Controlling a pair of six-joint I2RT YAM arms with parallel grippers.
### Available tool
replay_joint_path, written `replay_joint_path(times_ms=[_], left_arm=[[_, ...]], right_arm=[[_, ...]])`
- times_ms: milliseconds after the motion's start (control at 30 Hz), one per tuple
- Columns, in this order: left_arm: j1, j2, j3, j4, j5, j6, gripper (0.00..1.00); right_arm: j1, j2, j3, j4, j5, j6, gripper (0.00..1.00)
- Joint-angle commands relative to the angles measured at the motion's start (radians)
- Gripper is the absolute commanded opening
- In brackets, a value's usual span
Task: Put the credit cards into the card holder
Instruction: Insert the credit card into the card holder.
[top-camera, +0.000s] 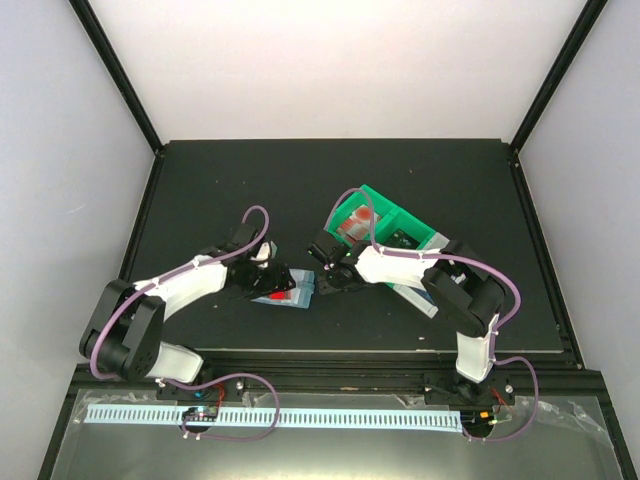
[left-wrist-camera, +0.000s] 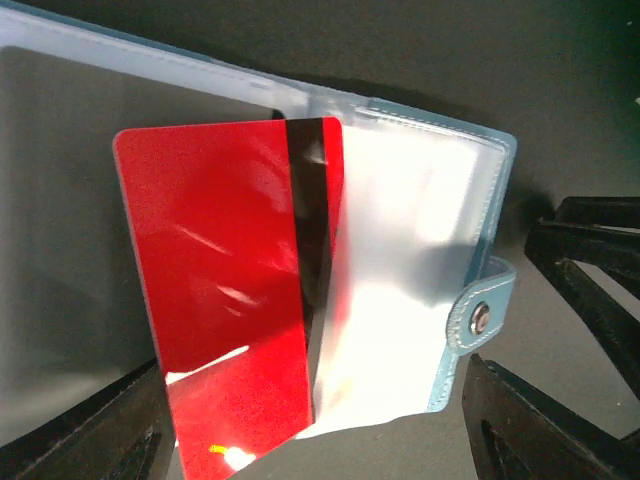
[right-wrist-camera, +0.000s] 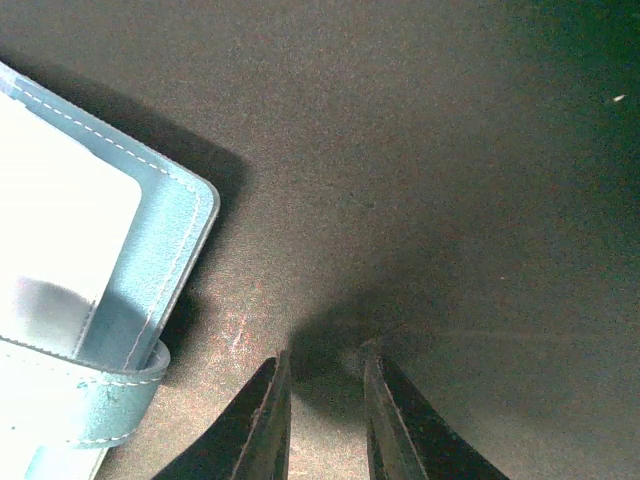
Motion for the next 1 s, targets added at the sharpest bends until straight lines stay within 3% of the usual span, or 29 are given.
replay_joint_path(times_ms=[0,133,333,967], left_arm=[[-0.003,-0.006,0.059,-0.145,-0.083,0.058,0.79],[-0.003,-0.010,0.067,-0.163,-0.087,0.094,0.78],[-0.002,0.007,0.085,-0.126,-0.103,0.102,0.66],[-0.002,0.128,0.092,0.000,-0.004,0.174,0.64]], right_arm=[[0.007,0.043,-0.008,-0.012,-0.031,-0.009,0.24],[0.006,0.043,-0.008,-0.012,-0.029,-0.014,0.24],[0.007,0.044,-0.009,-0.005,-0.042,-0.019,0.24],[0.008,0.108,0.082,-0.020,-0.081,-0.069,0.22]])
